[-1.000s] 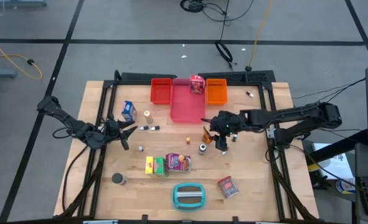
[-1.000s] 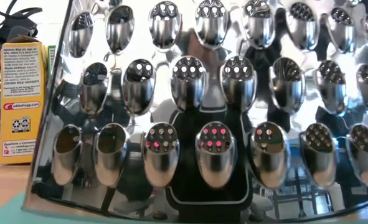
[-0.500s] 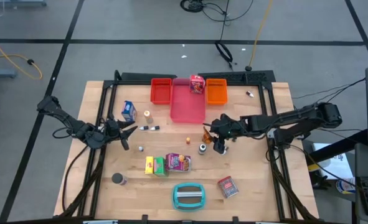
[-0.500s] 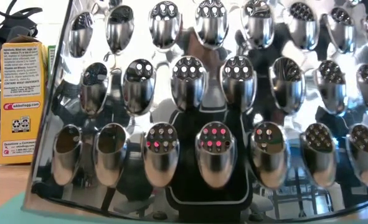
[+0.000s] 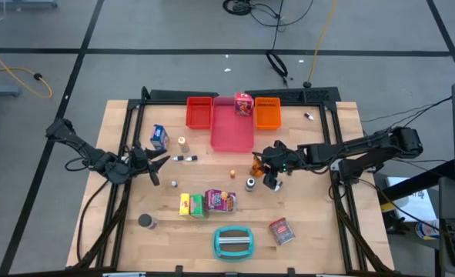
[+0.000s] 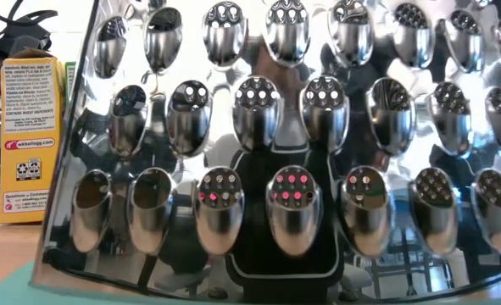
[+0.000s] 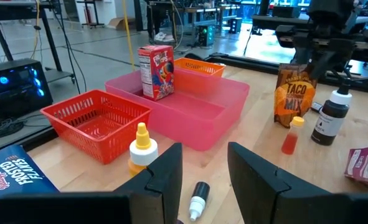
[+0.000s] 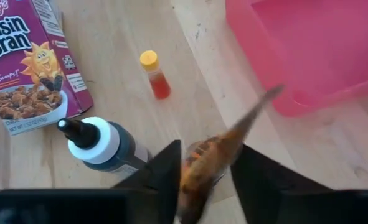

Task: Pick & Place Kitchen Items
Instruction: Put the orange seasoning pack into the orange bin

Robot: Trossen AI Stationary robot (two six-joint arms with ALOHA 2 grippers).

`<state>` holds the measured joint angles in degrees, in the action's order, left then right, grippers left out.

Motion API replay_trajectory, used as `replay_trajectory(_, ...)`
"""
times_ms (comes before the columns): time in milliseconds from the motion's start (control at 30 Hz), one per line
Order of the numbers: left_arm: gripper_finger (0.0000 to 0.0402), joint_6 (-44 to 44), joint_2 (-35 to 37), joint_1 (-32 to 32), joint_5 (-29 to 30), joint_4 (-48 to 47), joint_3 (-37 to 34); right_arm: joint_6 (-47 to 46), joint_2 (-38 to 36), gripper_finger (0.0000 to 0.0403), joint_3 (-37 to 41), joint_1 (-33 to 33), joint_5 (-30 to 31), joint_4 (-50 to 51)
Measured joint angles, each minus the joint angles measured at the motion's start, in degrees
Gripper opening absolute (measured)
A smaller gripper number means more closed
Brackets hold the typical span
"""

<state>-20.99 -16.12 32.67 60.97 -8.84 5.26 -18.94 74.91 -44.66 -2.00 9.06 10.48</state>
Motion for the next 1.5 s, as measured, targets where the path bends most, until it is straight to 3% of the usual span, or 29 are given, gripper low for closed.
replay_trajectory(167, 0.0129, 0.0, 0.0, 0.0, 0.0, 0.0, 0.0, 0.4, 0.0, 0.001, 0.0, 0.0, -0.04, 0.02)
replay_trajectory(433, 0.0129, 0.0, 0.0, 0.0, 0.02, -0.02, 0.0, 2.31, -1.57, 0.0001, 0.04, 0.87, 2.97, 1.55)
replay_trajectory(800, 0.0129, -0.05, 0.0, 0.0, 0.04, -0.13, 0.0, 5.57, -14.8, 0.0001, 0.04, 6.61, 3.26, 6.71)
replay_trajectory(967, 0.0129, -0.11, 0.0, -0.02, 0.13, -0.13, 0.0, 7.5, -19.23, 0.0, 0.02, 9.92, 7.64, 8.05)
replay_trajectory(1400, 0.0129, -0.17, 0.0, 0.0, 0.5, -0.13, 0.0, 17.52, -15.77, 0.0, 0.0, 25.82, 7.19, 0.56)
replay_trajectory(1500, 0.0129, -0.17, 0.0, 0.0, 0.52, -0.13, 0.0, 18.73, -14.13, 0.0, 0.0, 29.75, 3.69, -2.41)
